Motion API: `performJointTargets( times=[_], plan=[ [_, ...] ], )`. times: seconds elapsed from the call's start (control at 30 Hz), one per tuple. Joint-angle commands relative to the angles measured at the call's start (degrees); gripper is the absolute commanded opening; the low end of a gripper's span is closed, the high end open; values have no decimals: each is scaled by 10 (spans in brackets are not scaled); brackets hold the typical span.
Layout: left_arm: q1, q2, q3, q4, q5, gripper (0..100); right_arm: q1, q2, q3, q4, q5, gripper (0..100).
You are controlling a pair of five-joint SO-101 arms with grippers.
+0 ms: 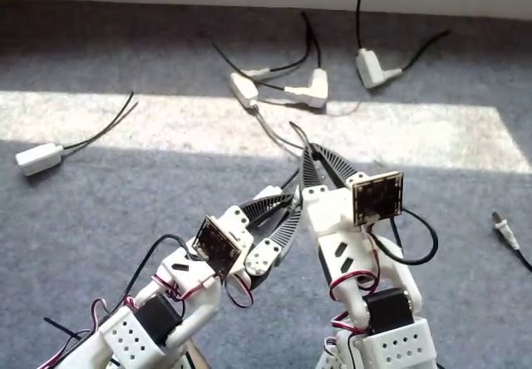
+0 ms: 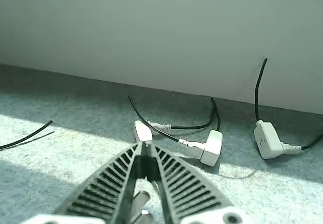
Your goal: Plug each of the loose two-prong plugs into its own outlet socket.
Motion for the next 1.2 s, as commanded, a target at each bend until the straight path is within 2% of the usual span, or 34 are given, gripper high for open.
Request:
performJointTargets(
  times=[0.0,0.2,0.33,0.53,1.17],
  plan=[
    [3,-3,-7,-13,3,6,18,1,12,-23,6,6],
    [-16,-51,-7,-8,4,6,18,1,29,-34,6,6],
    [-36,-138,-12,68,5,6,18,2,31,-33,6,6],
    [-36,-125,-61,139,6,6,18,2,55,-33,6,6],
    [-32,-126,-102,147,8,6,18,-1,54,-34,6,6]
  ],
)
